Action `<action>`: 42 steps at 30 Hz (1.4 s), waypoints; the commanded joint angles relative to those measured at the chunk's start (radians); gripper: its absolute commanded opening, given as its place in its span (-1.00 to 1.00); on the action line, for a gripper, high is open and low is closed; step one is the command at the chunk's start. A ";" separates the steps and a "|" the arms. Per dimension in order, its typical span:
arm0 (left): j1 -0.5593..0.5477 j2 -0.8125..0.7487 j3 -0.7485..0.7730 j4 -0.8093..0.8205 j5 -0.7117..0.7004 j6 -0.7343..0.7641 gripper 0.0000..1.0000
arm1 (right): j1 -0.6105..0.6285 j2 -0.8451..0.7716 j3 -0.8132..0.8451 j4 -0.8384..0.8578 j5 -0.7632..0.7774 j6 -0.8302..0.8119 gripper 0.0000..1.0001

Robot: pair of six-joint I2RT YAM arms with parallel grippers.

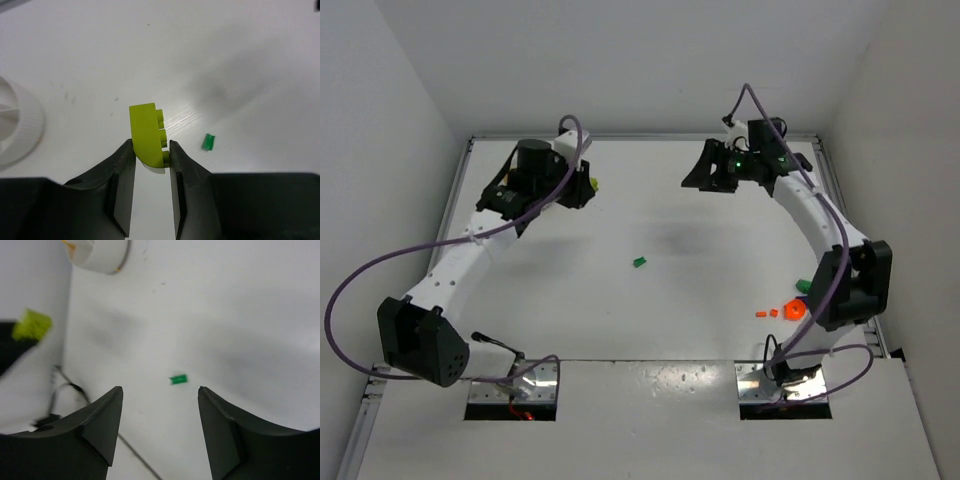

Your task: Sort the legos into containers by color

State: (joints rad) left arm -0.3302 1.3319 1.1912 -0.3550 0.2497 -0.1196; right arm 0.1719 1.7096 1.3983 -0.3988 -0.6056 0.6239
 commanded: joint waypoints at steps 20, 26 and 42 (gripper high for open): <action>0.375 0.467 0.666 -0.659 -0.170 0.738 -0.74 | 0.003 -0.200 -0.013 -0.368 0.287 -0.661 0.24; 0.385 0.561 0.765 -0.703 -0.158 0.759 -0.68 | 0.003 -0.200 -0.013 -0.368 0.287 -0.661 0.24; 0.347 0.691 0.834 -0.745 -0.116 0.778 -0.50 | 0.003 -0.171 -0.032 -0.359 0.287 -0.652 0.24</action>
State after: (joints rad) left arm 0.0246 2.0220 1.9728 -1.0935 0.1120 0.6472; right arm 0.1734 1.5311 1.3708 -0.7723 -0.3206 -0.0200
